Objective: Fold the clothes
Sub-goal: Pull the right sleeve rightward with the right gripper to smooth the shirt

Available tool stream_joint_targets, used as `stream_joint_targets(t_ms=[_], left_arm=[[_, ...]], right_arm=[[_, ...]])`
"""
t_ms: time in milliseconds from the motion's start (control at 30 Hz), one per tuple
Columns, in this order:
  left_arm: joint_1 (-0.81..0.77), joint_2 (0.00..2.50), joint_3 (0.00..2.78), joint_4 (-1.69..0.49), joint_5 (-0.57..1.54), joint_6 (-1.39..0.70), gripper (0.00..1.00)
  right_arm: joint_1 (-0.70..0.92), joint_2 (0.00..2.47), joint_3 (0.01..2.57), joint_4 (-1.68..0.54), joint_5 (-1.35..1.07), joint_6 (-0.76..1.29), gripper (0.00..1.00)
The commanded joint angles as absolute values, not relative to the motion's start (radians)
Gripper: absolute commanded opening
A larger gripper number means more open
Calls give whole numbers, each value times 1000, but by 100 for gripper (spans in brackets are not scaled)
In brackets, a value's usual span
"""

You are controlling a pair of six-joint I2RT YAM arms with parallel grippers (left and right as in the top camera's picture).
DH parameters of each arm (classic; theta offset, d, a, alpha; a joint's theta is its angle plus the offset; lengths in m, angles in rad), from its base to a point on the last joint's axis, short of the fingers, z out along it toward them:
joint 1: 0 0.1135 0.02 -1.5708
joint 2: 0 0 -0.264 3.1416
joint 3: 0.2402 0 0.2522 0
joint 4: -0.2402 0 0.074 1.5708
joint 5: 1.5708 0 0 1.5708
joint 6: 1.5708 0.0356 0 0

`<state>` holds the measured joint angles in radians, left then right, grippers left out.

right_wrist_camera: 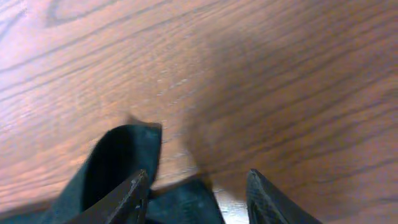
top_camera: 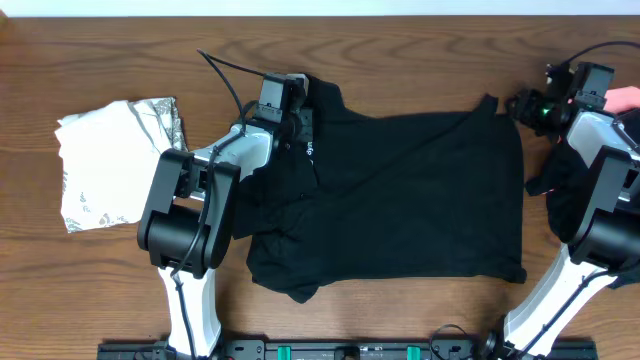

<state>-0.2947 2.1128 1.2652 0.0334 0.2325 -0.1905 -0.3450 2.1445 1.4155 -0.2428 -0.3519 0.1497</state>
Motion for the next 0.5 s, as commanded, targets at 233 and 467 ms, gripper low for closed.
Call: stream_joint_targets(t_ms=[233,467], left_arm=[[-282,2134,1248,-8,205,-204,29],[-282,2134,1248,-18,205,-204,29]], right_arm=[[-339,2135,1471,-381,-607,84,49],[-305,2135,1471,-400,-610,84,54]])
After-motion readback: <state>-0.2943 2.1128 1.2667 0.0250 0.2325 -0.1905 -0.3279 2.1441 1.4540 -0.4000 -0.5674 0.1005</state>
